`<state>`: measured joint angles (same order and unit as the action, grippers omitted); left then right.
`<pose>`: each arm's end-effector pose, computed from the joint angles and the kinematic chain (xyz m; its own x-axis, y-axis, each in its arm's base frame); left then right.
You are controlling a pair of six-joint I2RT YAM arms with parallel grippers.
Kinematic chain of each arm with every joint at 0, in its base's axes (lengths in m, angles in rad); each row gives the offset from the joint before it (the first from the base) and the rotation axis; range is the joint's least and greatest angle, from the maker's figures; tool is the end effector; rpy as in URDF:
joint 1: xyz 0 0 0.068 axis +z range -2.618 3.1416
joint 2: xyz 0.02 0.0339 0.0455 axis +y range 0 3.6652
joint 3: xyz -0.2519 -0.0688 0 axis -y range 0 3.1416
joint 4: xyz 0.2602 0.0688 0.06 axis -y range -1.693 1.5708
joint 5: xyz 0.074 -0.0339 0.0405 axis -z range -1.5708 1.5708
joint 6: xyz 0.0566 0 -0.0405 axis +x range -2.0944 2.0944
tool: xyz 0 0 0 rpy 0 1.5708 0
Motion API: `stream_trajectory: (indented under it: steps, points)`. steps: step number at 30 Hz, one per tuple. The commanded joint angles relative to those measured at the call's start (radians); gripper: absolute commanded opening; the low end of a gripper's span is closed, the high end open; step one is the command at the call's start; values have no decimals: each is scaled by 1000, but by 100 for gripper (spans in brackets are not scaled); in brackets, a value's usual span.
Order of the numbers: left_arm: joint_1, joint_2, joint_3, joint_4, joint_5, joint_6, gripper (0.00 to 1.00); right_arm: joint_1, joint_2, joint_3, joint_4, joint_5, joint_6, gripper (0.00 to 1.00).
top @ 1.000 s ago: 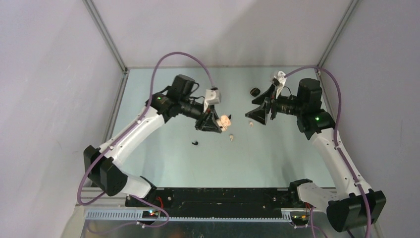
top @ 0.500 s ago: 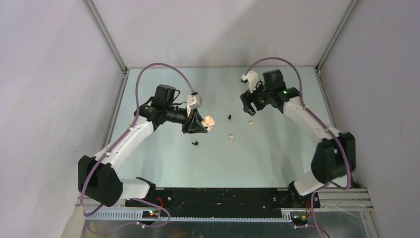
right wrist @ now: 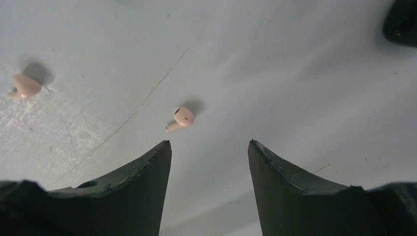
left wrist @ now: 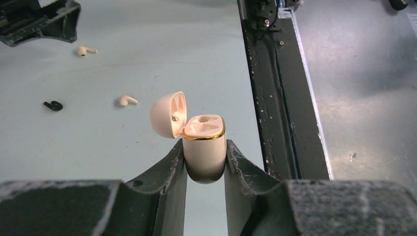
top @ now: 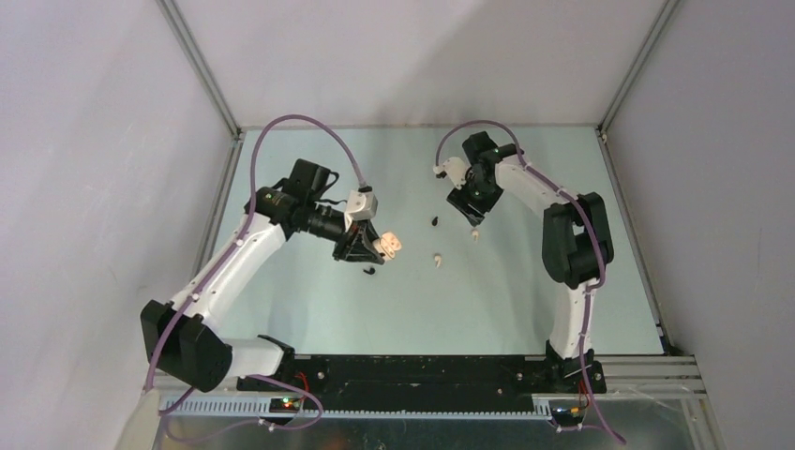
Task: Insert the wireless bluetooth earbuds into the charging case
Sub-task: Pick up the earbud from the center of the board.
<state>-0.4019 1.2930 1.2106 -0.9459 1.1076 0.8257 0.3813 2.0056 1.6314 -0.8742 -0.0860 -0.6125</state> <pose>0.2254 -0.1508 0.3091 -0.0935 0.3966 -0.9132 0.9861 -0.0899 -0.1400 0.3987 0.1651 0.1790 -0.4927 -0.8146 -0.3061 -0.8302 0.5454 -0.1155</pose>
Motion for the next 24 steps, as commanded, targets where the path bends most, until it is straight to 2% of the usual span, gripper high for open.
stream_trajectory:
  steps: [1, 9, 24]
  points:
    - [-12, -6, -20, -39, 46, 60, 0, 3, 21, 88, -104, -13, -83, 62]
    - [-77, -21, -71, 29, -29, 26, 0, -1, 174, 234, -250, -56, -53, 59]
    - [-132, 0, -83, 51, -71, 19, 0, -4, 285, 310, -325, -116, -50, 49]
